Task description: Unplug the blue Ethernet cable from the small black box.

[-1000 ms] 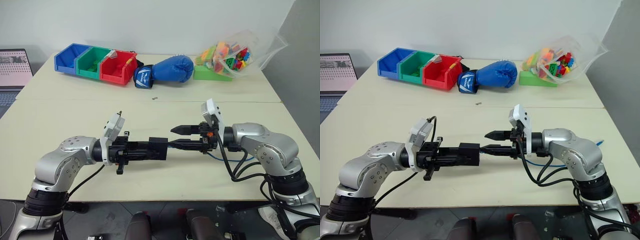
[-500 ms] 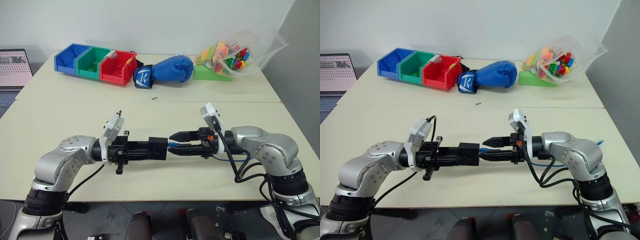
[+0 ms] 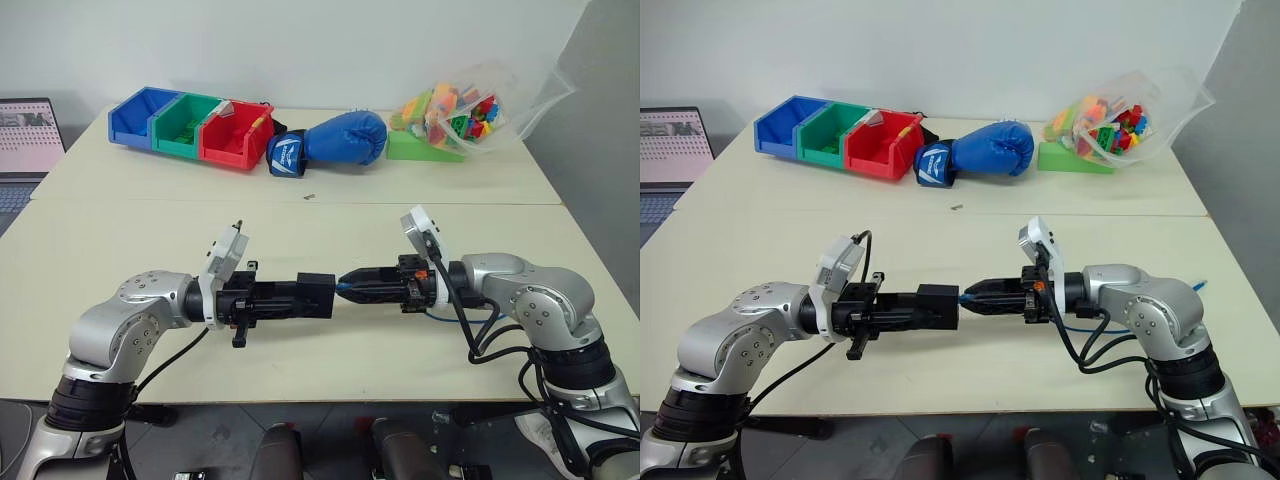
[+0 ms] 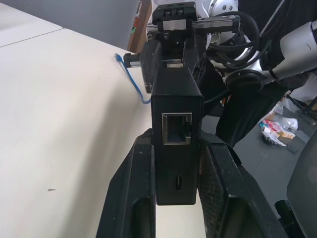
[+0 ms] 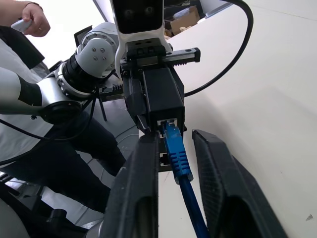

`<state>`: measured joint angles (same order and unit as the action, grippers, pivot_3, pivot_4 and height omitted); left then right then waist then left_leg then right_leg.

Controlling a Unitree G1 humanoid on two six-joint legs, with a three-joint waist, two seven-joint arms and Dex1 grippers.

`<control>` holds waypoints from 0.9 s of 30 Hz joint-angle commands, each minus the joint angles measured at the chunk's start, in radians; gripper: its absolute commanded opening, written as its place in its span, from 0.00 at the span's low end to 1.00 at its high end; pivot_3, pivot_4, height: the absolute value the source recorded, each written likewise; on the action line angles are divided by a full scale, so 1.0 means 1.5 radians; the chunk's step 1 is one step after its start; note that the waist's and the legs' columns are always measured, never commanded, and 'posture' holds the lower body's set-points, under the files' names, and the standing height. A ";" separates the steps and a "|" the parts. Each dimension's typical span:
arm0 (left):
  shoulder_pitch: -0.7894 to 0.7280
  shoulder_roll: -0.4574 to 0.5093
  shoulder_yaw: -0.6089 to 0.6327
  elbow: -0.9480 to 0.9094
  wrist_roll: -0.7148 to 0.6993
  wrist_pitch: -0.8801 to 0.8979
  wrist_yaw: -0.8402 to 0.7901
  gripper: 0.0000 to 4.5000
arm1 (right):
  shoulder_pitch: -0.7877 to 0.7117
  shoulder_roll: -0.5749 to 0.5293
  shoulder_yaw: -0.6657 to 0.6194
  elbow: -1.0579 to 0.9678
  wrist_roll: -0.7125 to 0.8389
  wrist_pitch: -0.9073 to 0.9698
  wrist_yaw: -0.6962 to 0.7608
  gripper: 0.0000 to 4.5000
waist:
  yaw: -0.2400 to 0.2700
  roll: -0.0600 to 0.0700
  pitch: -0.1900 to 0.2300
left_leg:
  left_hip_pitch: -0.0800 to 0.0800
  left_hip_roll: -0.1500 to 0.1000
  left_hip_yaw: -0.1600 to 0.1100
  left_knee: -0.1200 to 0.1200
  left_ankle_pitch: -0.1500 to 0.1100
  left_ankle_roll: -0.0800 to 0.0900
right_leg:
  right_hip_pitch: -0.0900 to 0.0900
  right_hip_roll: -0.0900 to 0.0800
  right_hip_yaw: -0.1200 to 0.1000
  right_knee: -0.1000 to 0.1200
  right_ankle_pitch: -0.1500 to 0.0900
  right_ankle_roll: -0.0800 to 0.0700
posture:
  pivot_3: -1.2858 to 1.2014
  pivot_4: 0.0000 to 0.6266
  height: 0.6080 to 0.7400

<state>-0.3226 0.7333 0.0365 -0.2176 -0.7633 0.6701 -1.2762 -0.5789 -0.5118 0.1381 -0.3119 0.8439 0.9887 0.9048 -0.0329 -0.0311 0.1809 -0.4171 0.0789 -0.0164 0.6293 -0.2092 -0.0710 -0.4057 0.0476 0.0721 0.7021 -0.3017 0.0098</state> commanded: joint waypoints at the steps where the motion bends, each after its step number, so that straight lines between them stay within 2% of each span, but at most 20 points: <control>1: -0.005 0.004 0.016 -0.010 -0.008 -0.008 -0.002 0.17 | -0.007 -0.007 -0.011 -0.013 -0.001 -0.012 0.007 0.01 | 0.000 0.000 0.000 | 0.000 0.000 0.000 0.000 0.000 0.000 | 0.000 0.000 0.000 0.000 0.000 0.000 | 0.52 0.24 1.00; 11: -0.006 -0.001 0.014 -0.013 -0.012 -0.004 0.003 0.17 | -0.014 -0.007 -0.013 -0.009 0.004 -0.005 0.011 0.01 | 0.000 0.000 0.000 | 0.000 0.000 0.000 0.000 0.000 0.000 | 0.000 0.000 0.000 0.000 0.000 0.000 | 0.52 0.24 1.00; 23: 0.039 0.024 0.066 -0.004 -0.006 -0.012 0.018 0.17 | 0.009 -0.072 -0.027 0.029 -0.029 -0.025 0.042 0.01 | 0.000 0.000 0.000 | 0.000 0.000 0.000 0.000 0.000 0.000 | 0.000 0.000 0.000 0.000 0.000 0.000 | 0.52 0.24 1.00; 25: 0.048 0.026 0.078 -0.002 -0.004 -0.013 0.028 0.17 | 0.004 -0.065 -0.031 0.057 -0.056 -0.052 0.023 0.01 | 0.000 0.000 0.000 | 0.000 0.000 0.000 0.000 0.000 0.000 | 0.000 0.000 0.000 0.000 0.000 0.000 | 0.52 0.24 1.00; 27: 0.060 0.024 0.091 -0.002 -0.004 -0.011 0.044 0.17 | -0.022 -0.032 -0.020 0.125 -0.133 -0.121 -0.039 0.01 | -0.002 0.000 0.000 | 0.000 0.000 0.000 0.000 0.000 0.000 | 0.000 0.000 0.000 0.000 0.000 0.000 | 0.52 0.24 1.00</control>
<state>-0.2401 0.7598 0.1295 -0.2136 -0.7643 0.6663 -1.2294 -0.5744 -0.5856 0.1281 -0.1894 0.7291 0.9000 0.9147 -0.0356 -0.0312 0.1808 -0.4168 0.0794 -0.0161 0.6290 -0.2093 -0.0709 -0.4059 0.0476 0.0723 0.7014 -0.3020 0.0094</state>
